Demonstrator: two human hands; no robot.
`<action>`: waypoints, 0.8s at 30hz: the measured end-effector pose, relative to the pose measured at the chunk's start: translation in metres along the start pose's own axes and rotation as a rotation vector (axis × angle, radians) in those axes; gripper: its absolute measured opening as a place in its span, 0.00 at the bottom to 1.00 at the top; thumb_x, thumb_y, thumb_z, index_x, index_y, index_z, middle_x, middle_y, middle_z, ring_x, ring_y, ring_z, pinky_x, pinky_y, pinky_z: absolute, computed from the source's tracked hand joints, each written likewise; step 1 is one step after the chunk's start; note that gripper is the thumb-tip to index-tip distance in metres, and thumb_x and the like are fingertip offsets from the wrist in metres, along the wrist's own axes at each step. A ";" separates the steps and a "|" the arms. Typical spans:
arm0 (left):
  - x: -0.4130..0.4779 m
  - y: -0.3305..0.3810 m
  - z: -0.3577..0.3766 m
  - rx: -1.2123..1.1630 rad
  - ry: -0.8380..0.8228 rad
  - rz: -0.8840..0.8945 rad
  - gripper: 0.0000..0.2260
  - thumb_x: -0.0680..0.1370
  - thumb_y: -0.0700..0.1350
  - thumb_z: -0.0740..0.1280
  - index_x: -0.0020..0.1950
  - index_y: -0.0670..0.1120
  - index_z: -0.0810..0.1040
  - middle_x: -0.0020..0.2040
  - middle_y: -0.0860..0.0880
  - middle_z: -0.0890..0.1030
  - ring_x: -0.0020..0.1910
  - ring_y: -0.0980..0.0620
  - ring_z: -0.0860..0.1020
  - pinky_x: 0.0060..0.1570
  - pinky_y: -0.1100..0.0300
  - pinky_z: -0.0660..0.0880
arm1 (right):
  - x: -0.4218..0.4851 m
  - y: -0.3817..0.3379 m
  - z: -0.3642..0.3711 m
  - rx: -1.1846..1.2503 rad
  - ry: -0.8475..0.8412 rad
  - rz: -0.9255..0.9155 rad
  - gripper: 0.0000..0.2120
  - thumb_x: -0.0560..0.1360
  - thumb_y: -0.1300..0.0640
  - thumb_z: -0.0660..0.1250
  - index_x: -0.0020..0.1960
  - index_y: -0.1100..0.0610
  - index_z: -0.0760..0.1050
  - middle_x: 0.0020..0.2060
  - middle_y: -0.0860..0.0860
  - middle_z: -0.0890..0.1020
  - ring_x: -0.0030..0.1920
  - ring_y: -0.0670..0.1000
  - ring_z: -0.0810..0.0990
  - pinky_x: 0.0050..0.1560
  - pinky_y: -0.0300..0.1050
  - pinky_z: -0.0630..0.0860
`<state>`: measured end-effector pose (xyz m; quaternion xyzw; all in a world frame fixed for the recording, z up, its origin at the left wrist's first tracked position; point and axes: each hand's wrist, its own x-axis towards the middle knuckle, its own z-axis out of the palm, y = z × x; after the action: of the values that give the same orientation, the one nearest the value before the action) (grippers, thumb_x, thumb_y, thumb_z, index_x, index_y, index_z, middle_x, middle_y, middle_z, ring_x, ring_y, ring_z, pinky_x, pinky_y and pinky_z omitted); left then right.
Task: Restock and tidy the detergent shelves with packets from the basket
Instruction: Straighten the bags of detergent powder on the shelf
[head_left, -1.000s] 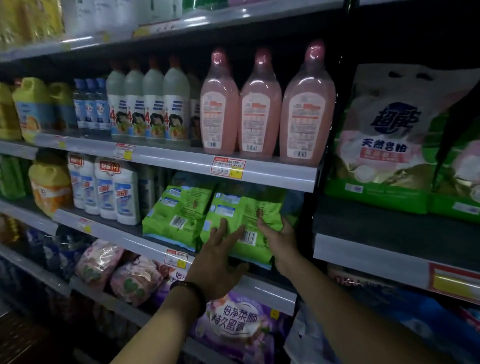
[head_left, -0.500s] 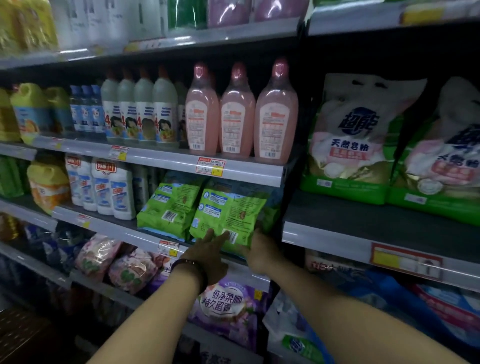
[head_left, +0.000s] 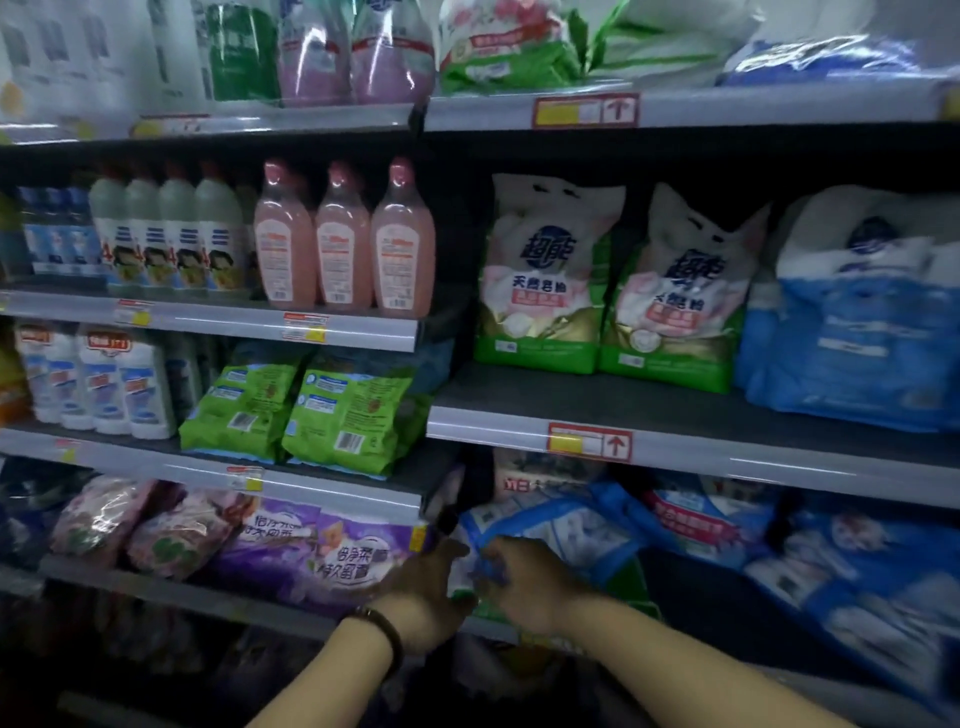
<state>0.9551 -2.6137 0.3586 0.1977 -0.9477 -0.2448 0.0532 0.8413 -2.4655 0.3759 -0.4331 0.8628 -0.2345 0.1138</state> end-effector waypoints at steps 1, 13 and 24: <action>-0.001 0.008 0.005 0.019 -0.018 0.012 0.33 0.72 0.65 0.67 0.75 0.54 0.70 0.73 0.51 0.77 0.71 0.50 0.76 0.69 0.61 0.70 | -0.011 0.010 -0.002 0.027 0.011 0.024 0.03 0.80 0.45 0.67 0.50 0.43 0.75 0.52 0.46 0.80 0.52 0.48 0.77 0.47 0.38 0.75; 0.002 0.106 0.087 0.144 -0.155 0.215 0.36 0.75 0.60 0.61 0.82 0.48 0.63 0.77 0.43 0.69 0.76 0.42 0.69 0.74 0.55 0.67 | -0.134 0.130 -0.021 0.141 0.133 0.308 0.05 0.81 0.51 0.69 0.56 0.46 0.82 0.48 0.40 0.84 0.48 0.41 0.81 0.50 0.34 0.77; 0.081 0.101 0.141 0.380 -0.041 -0.051 0.34 0.85 0.54 0.58 0.86 0.50 0.44 0.86 0.46 0.42 0.82 0.33 0.52 0.78 0.40 0.58 | -0.127 0.156 0.001 0.300 0.296 0.361 0.13 0.78 0.55 0.71 0.43 0.36 0.77 0.49 0.45 0.88 0.52 0.43 0.85 0.59 0.44 0.80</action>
<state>0.8178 -2.5025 0.2846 0.2231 -0.9725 -0.0667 -0.0104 0.8092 -2.2836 0.2953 -0.2116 0.8890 -0.3962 0.0893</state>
